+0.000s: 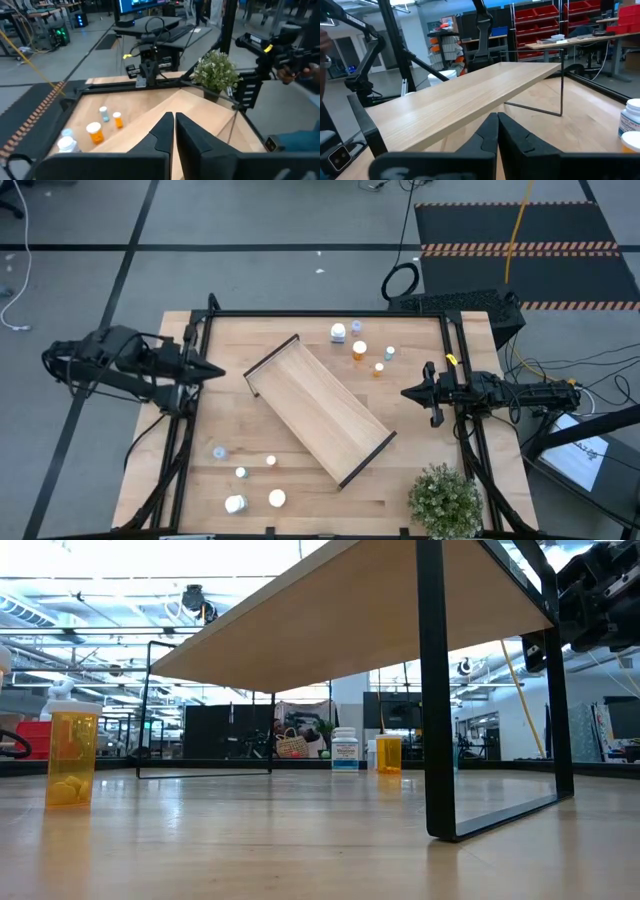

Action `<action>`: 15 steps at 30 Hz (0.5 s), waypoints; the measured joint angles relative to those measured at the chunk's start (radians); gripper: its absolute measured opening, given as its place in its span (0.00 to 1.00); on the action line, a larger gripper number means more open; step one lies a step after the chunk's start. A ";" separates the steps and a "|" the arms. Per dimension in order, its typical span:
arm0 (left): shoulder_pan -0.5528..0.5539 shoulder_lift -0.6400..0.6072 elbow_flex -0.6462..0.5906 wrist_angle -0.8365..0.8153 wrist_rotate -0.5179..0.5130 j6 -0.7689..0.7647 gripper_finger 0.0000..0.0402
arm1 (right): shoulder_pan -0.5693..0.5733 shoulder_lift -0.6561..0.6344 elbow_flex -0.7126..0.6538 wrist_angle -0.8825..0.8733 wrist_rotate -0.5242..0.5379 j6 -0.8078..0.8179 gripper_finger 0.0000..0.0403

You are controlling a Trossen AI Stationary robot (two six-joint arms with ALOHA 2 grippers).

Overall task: Pick and place medicine bottles onto shelf by color
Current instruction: Put the bottom small orange pill bottle on the shelf

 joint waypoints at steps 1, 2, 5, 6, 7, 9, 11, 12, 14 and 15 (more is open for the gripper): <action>0.000 0.020 0.032 -0.019 -0.010 0.001 0.06 | 0.000 0.000 0.000 0.000 0.000 0.000 0.00; 0.000 0.036 0.056 -0.035 -0.018 0.001 0.06 | 0.000 0.000 0.000 0.000 0.000 0.000 0.00; 0.000 0.069 0.086 -0.046 -0.025 0.014 0.06 | 0.000 0.000 0.000 0.000 0.001 0.030 0.00; 0.000 0.075 0.086 -0.049 -0.027 0.028 0.06 | 0.000 0.000 0.000 0.000 0.001 0.045 0.00; 0.000 0.079 0.086 -0.056 -0.033 0.040 0.06 | 0.000 0.000 0.000 0.000 0.000 0.058 0.00; 0.000 0.093 0.078 -0.062 -0.040 0.041 0.06 | 0.000 0.000 0.000 0.000 0.000 0.081 0.00; 0.000 0.101 0.058 -0.055 -0.046 0.036 0.06 | 0.000 0.000 0.004 -0.001 0.002 0.086 0.00; 0.000 0.106 0.044 -0.041 -0.050 0.034 0.06 | 0.000 0.001 0.011 -0.001 0.003 0.086 0.00; 0.000 0.115 0.013 -0.002 -0.061 0.044 0.06 | 0.000 0.014 0.038 -0.003 0.010 0.085 0.00; 0.000 0.121 -0.005 0.022 -0.067 0.052 0.06 | 0.000 0.024 0.051 -0.013 0.025 0.081 0.00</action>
